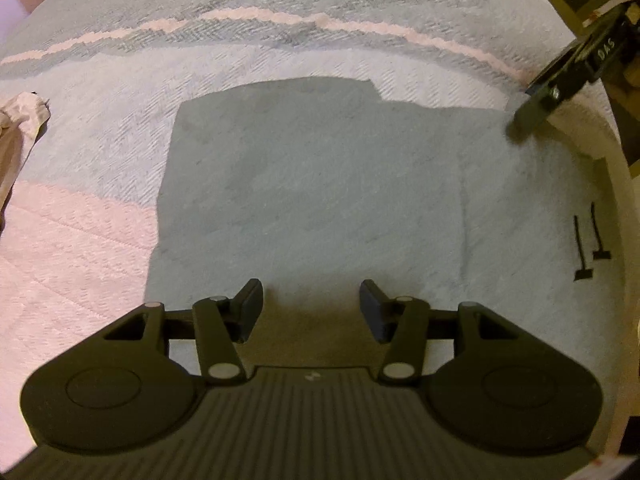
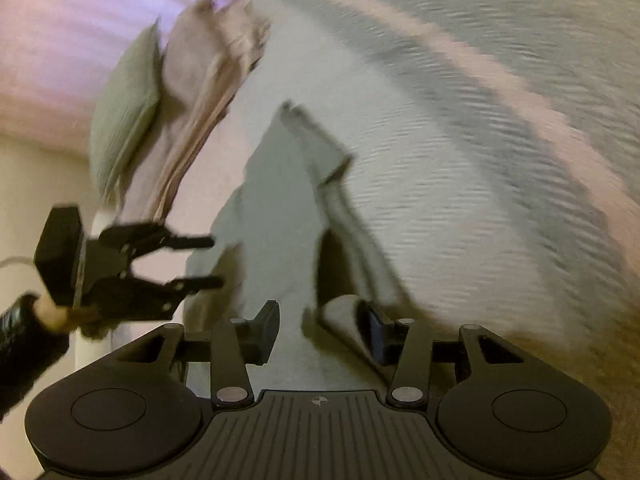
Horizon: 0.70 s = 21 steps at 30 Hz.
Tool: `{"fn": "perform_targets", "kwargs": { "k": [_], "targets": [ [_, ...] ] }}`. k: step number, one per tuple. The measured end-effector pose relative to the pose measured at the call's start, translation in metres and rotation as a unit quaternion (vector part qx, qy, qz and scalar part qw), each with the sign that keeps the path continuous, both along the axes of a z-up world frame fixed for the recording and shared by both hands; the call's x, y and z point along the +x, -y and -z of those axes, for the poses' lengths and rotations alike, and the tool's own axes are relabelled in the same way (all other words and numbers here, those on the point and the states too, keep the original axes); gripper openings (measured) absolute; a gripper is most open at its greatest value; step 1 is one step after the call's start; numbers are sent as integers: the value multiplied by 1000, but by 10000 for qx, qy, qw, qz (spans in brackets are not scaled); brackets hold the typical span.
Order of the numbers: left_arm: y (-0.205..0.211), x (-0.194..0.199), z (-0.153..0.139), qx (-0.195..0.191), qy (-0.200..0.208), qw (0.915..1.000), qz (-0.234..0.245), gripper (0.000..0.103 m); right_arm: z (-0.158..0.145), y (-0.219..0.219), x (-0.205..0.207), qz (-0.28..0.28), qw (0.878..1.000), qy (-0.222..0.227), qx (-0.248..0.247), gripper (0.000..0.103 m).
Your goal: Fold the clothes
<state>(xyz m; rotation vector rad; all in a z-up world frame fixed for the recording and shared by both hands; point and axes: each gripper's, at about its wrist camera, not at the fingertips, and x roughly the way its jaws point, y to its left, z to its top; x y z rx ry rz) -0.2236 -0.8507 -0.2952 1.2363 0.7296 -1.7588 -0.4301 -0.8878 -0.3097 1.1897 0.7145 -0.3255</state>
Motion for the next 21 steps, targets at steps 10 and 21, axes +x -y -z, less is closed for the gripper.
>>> {"fn": "perform_targets", "kwargs": {
  "k": [10,21],
  "targets": [
    [-12,5,-4,29,-168,9995,-270,51,-35,3,37,-577,9889,984,-952,6],
    [-36,32,1,95,-40,9973,-722,51,-26,18,14,487,9835,-437,-1689,27]
  ]
}}
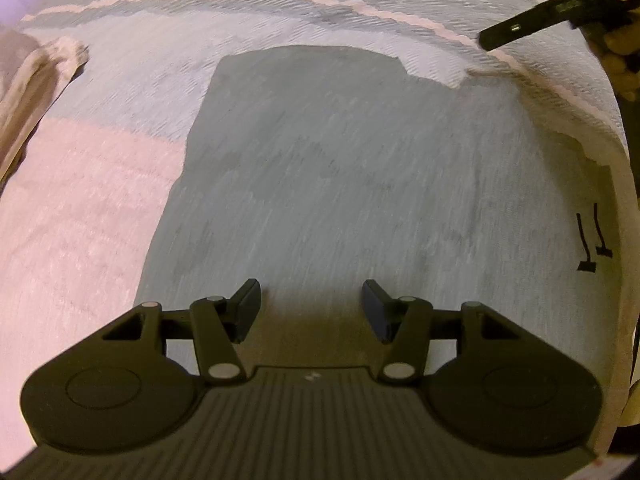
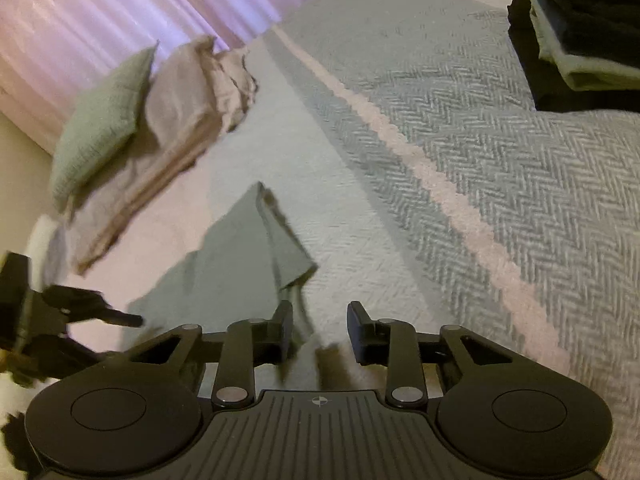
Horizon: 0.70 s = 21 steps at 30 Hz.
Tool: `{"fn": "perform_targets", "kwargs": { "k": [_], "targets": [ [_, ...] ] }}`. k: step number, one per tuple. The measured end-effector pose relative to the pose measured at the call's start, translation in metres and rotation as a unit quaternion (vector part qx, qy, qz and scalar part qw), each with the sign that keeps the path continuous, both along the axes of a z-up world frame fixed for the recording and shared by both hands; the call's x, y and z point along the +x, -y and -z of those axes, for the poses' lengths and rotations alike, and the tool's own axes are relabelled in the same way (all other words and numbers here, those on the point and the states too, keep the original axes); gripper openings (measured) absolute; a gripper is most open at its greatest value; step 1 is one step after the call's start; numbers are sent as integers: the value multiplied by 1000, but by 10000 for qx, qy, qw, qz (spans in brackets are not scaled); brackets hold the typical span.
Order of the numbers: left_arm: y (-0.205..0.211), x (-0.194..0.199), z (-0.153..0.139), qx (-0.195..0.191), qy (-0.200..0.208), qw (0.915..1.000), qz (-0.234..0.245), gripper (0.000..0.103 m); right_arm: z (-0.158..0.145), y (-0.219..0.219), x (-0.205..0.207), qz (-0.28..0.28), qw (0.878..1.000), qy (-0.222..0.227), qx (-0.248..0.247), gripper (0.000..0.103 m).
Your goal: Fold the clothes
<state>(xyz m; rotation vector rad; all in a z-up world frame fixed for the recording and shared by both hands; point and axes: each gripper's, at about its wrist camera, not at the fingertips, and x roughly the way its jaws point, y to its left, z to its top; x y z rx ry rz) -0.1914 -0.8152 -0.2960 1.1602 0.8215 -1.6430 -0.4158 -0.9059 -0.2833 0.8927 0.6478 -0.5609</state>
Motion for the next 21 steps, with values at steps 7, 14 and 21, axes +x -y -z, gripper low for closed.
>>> {"fn": "perform_targets", "kwargs": {
  "k": [7,14,21],
  "targets": [
    [-25,14,8,140,-110,9989,-438,51,16,-48,-7,-428,9973,203,569,29],
    [-56,39,26,143,71,9970,-755,52,35,-65,-26,329,9929,-1117,253,32],
    [-121,65,-6,-173,254,9934,-1109,52,-22,-126,-34,723,9906,-1158,-100,42]
  ]
}}
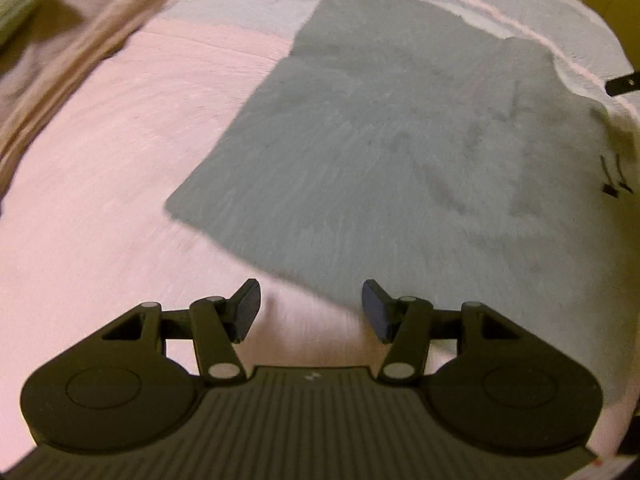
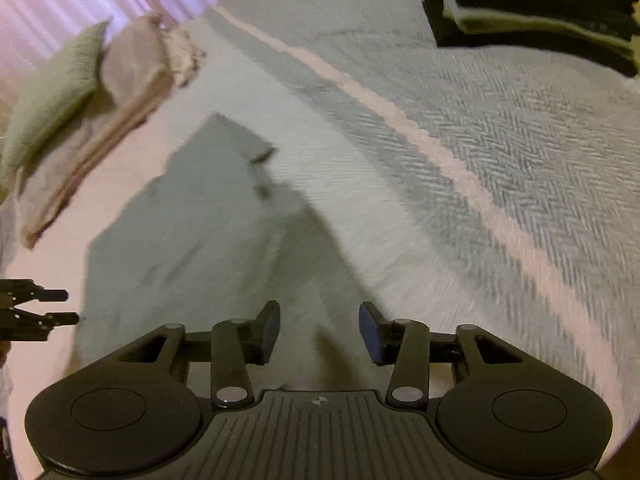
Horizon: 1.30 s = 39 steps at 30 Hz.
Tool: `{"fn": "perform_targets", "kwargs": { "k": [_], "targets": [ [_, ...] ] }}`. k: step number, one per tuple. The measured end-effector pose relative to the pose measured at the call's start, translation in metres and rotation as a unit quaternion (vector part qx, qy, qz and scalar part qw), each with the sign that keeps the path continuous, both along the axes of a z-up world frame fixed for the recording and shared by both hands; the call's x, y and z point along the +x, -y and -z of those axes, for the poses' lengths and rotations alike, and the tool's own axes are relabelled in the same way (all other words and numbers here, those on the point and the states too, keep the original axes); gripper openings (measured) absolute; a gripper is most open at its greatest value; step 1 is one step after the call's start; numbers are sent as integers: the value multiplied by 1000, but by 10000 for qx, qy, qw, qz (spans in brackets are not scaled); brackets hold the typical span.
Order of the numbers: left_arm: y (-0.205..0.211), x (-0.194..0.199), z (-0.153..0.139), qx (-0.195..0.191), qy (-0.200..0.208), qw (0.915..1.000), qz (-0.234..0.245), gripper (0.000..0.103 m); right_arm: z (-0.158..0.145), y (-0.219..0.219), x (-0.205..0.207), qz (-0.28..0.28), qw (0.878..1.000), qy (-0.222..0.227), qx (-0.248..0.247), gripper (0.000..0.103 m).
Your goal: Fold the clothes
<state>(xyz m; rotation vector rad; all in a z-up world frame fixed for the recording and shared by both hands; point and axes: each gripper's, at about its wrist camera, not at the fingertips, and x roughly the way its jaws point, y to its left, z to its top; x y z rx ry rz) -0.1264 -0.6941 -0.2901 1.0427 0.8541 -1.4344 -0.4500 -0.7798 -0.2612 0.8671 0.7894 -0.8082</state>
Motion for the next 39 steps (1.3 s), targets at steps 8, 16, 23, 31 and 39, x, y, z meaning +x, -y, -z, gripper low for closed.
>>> {"fn": "perform_targets", "kwargs": {
  "k": [8,16,23,31,39],
  "targets": [
    [-104,-11,-41,-269,-274,9989,-276,53,-37,-103,15,-127,9998,122,79,47],
    [-167,-33,-57,-306,-702,9948,-666,53,-61,-146,27,-568,9983,33,122,48],
    [-162,-31,-68,-503,-1228,9763,-1710,54,-79,-96,33,-1086,9940,80,-123,50],
    [-106,-29,-57,-466,-1542,9421,-2941,54,-45,56,35,-1857,9824,191,-6,54],
    [-63,-22,-33,-485,-1904,8880,-4158,54,28,170,70,-2479,9663,289,627,56]
  ]
}}
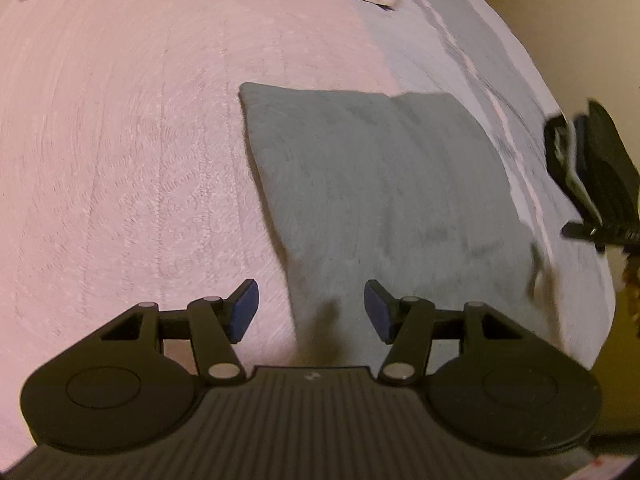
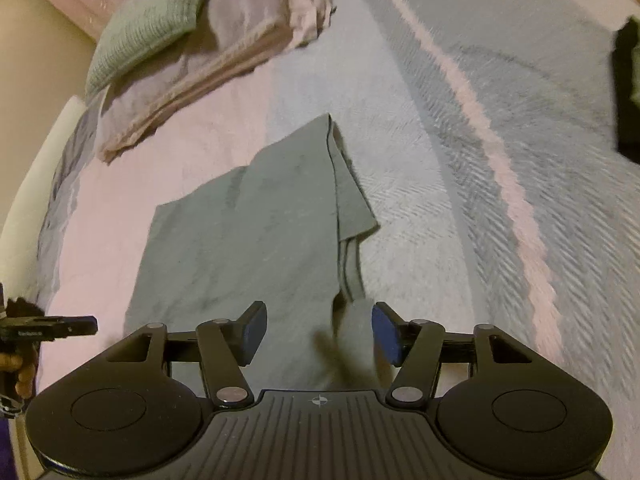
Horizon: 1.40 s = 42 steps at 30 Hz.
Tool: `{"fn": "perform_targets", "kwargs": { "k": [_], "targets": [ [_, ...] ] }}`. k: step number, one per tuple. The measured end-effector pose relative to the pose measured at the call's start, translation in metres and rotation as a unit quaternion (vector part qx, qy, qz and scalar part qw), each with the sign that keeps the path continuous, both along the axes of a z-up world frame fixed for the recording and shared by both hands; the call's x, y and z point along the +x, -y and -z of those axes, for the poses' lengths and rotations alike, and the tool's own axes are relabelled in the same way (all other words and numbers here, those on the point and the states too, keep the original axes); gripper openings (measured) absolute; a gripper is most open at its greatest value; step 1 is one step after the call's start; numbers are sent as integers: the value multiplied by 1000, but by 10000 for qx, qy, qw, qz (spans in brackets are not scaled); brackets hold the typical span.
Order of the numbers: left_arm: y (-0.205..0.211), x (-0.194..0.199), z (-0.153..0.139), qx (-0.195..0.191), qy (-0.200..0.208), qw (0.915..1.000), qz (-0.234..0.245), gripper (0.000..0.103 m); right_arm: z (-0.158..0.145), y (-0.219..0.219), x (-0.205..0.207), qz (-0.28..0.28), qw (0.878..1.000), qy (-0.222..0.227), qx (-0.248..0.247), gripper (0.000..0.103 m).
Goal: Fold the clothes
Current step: 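Grasp the garment's folded edge with the right gripper while the left gripper grasps its corner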
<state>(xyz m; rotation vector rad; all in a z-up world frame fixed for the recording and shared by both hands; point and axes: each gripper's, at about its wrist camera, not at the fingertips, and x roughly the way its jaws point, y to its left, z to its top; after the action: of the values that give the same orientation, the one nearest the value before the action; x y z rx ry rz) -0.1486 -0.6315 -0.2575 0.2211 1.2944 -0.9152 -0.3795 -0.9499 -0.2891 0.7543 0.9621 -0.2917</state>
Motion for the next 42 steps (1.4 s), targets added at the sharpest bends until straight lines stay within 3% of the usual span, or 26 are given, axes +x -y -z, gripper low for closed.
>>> {"fn": "perform_targets", "kwargs": {
  "k": [8,13,22,25,33,37,40,42],
  "targets": [
    [17,14,18,113,-161,9996,-193,54,28,20,27,-346,9989,-122,281,56],
    [22,41,31,-75,-292,9990,-341,54,27,37,46,-532,9983,-159,162,56],
    [47,95,62,-334,-478,9969,-520,54,57,83,102,-660,9968,22,460,56],
    [55,107,77,-354,-628,9960,-527,54,80,94,122,-830,9927,-112,865,56],
    [64,118,104,-498,-1090,9914,-529,53,102,100,141,-1039,9770,255,1847,56],
    [68,117,105,-681,-1367,9873,-445,53,106,101,146,-1058,9782,237,1772,56],
    [74,118,108,-678,-1420,9869,-345,48,106,98,145,-1084,9745,358,1929,55],
    [76,120,110,-704,-1497,9856,-358,36,105,100,144,-1065,9710,448,2091,46]
  ]
}}
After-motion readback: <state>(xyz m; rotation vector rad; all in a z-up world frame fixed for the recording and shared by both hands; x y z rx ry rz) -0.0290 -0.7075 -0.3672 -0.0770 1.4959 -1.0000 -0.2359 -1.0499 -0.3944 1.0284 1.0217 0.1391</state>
